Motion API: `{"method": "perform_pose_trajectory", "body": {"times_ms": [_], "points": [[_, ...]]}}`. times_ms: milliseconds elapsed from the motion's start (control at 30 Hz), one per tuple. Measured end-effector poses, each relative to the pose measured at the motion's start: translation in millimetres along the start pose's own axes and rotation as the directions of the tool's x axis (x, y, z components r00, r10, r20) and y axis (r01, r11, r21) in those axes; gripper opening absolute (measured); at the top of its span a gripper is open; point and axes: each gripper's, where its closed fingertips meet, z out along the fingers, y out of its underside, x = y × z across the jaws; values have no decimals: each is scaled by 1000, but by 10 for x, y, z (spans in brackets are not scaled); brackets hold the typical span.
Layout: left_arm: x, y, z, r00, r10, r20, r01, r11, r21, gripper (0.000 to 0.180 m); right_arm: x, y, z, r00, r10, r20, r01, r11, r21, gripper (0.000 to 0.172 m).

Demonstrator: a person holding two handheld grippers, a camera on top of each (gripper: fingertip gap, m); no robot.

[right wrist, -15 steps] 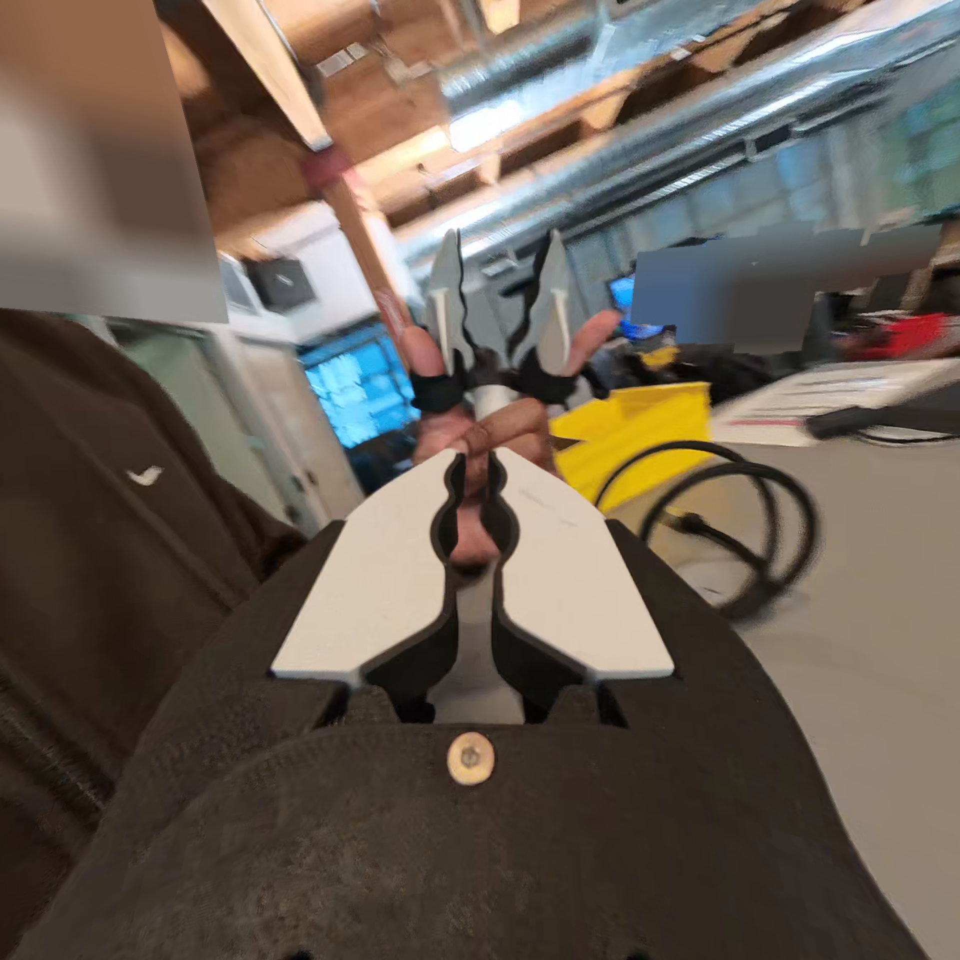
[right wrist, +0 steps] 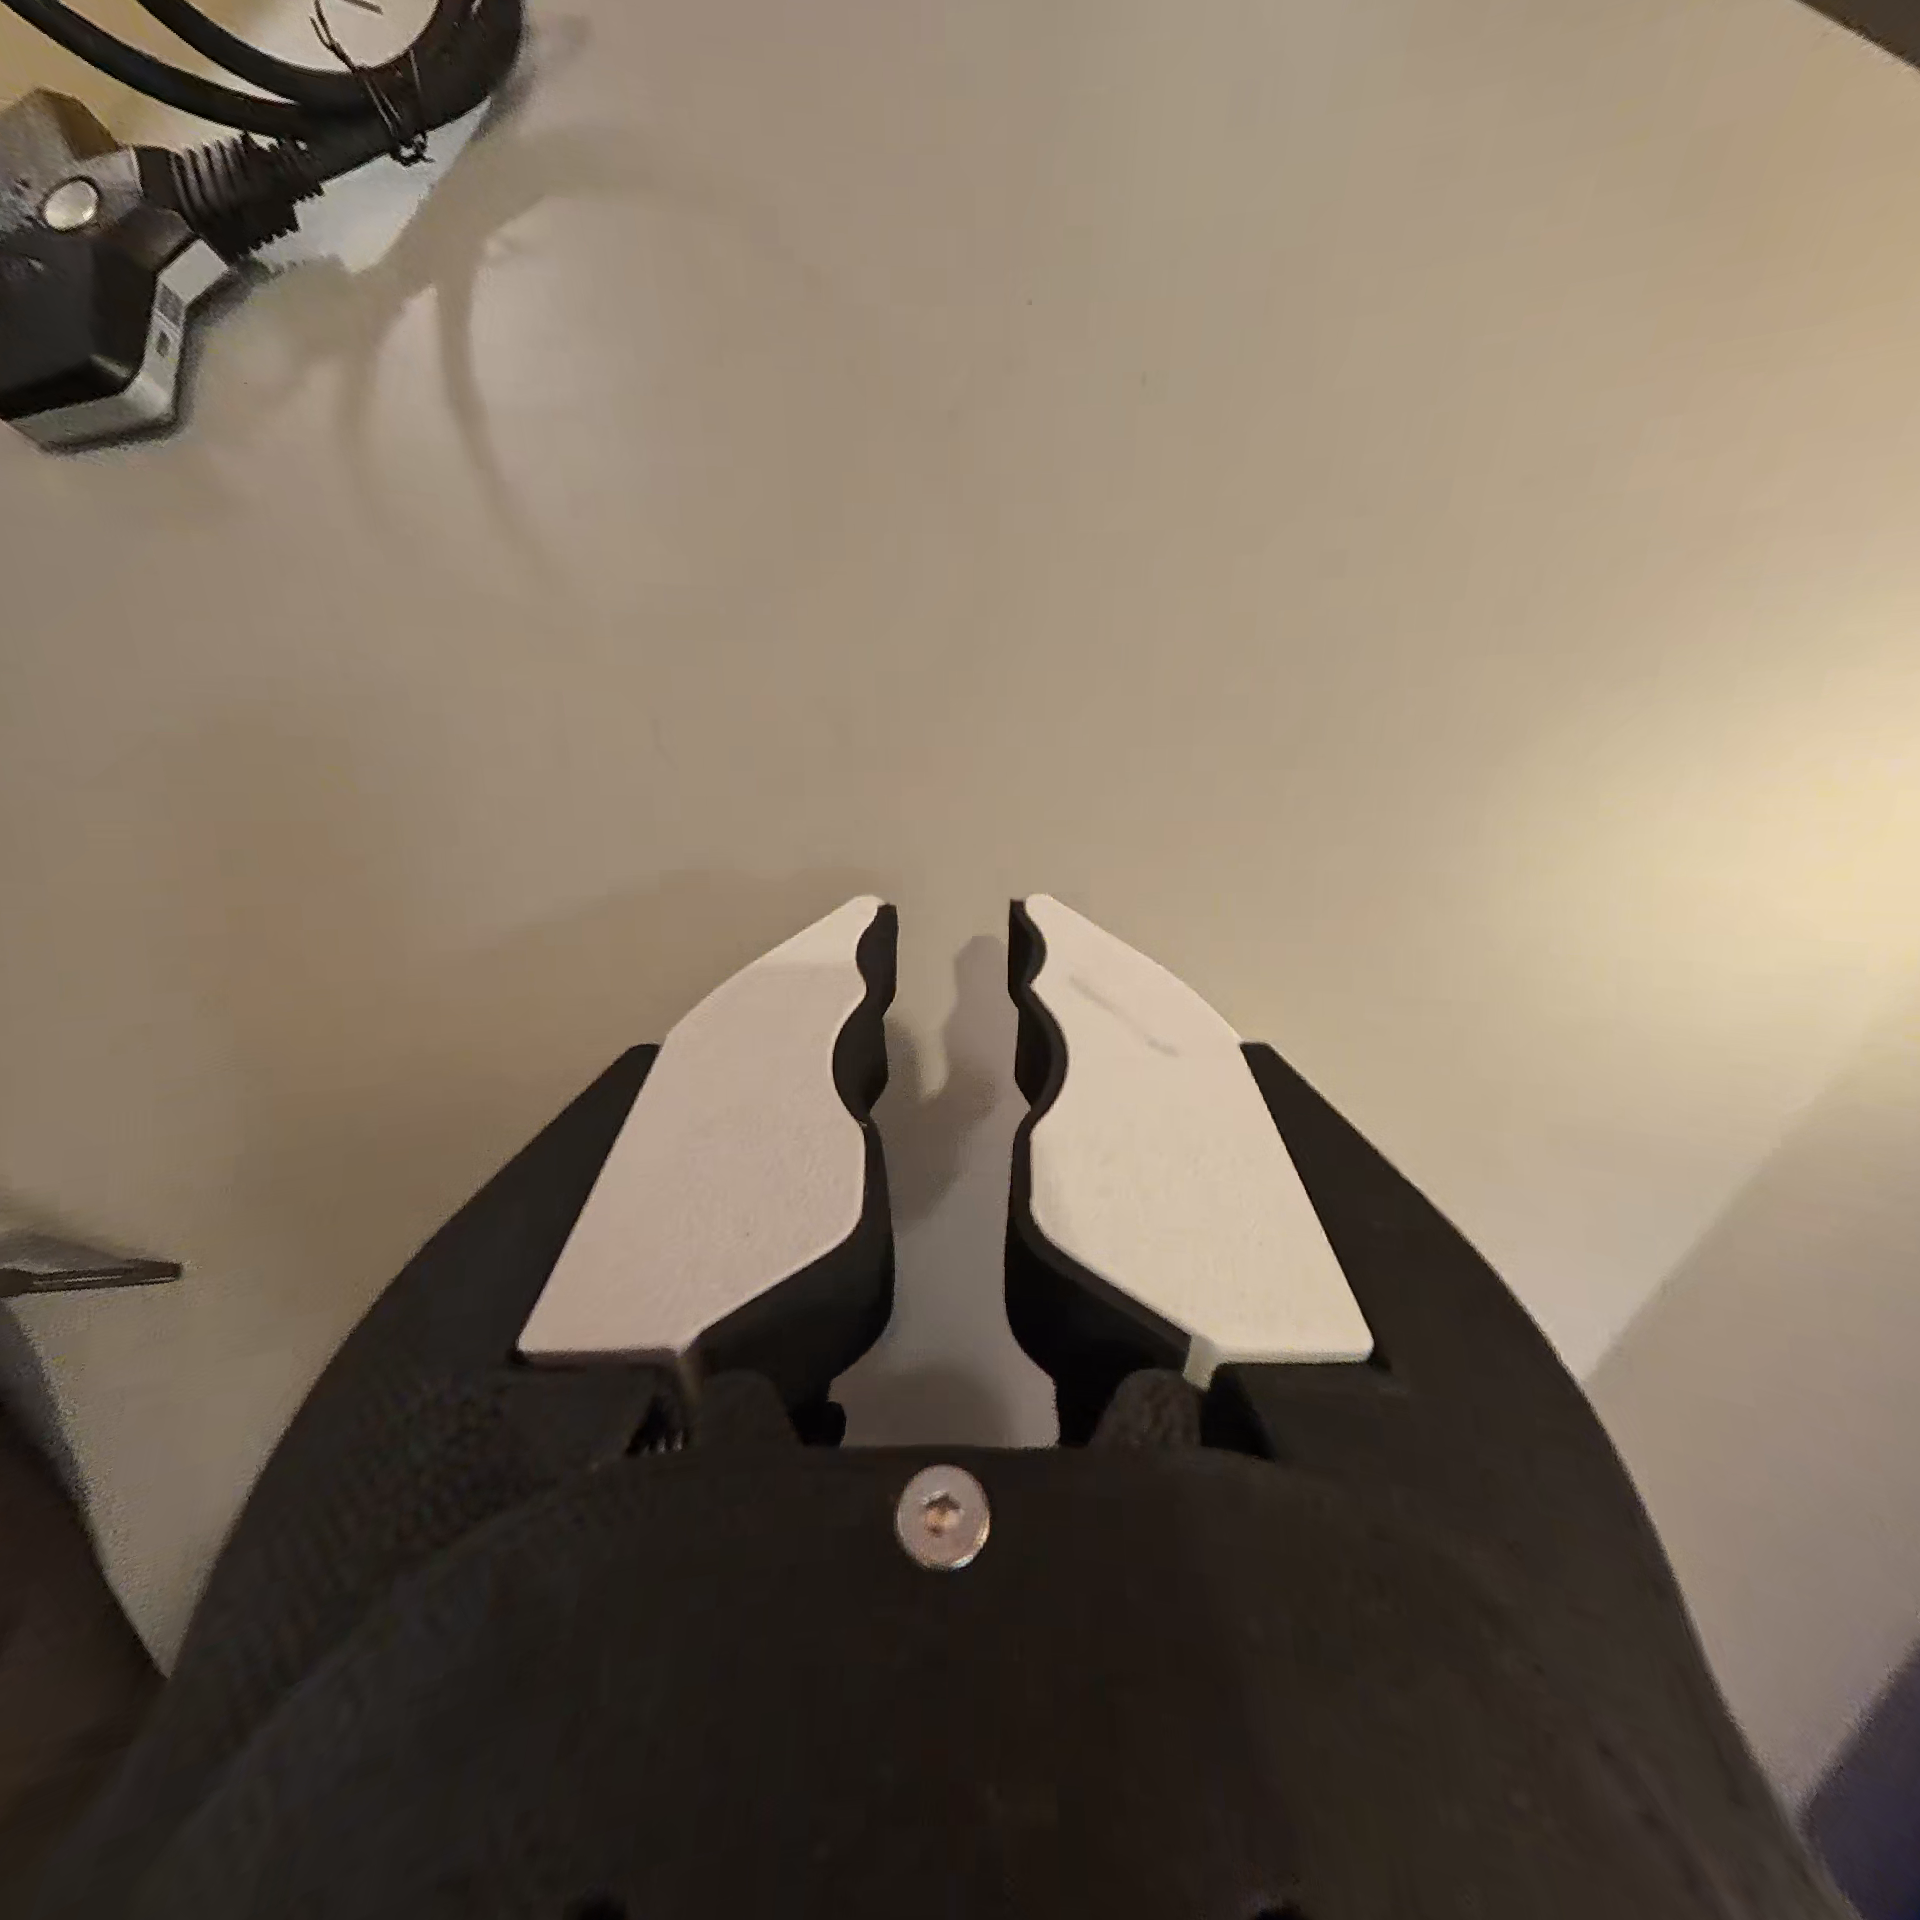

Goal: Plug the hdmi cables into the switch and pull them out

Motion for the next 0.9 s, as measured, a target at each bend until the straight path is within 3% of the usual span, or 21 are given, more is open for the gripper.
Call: {"method": "perform_pose_trajectory", "body": {"times_ms": [200, 300, 467, 600, 700, 800, 900], "points": [[64, 248, 241, 995, 52, -89, -67, 981, -183, 19, -33, 45, 88, 1000, -17, -22, 17, 1000, -2, 21], [30, 263, 262, 994, 49, -98, -67, 980, -187, 7, -23, 77, 103, 999, -16, -33, 16, 1000, -6, 22], [-128, 140, 32, 997, 2, -79, -10, 994, -107, 6, 16, 79, 87, 999, 4, -36, -4, 1000, 15, 22], [-207, -356, -552, 999, -5, -37, 11, 988, 154, 6, 24, 71, 115, 1000, 22, -22, -22, 999, 26, 22], [-43, -874, -1041, 997, 70, -13, -60, 929, 366, 6, -11, 29, 174, 1000, 23, -2, -23, 999, 34, 22], [465, -1452, -1428, 976, 186, -112, -88, 809, 581, 6, -71, -39, 254, 1000, 15, 17, -16, 999, 46, 22], [1187, -1910, -1512, 910, 331, -249, -70, 715, 696, 6, -142, -89, 347, 999, 8, 32, -10, 999, 47, 21]]}}
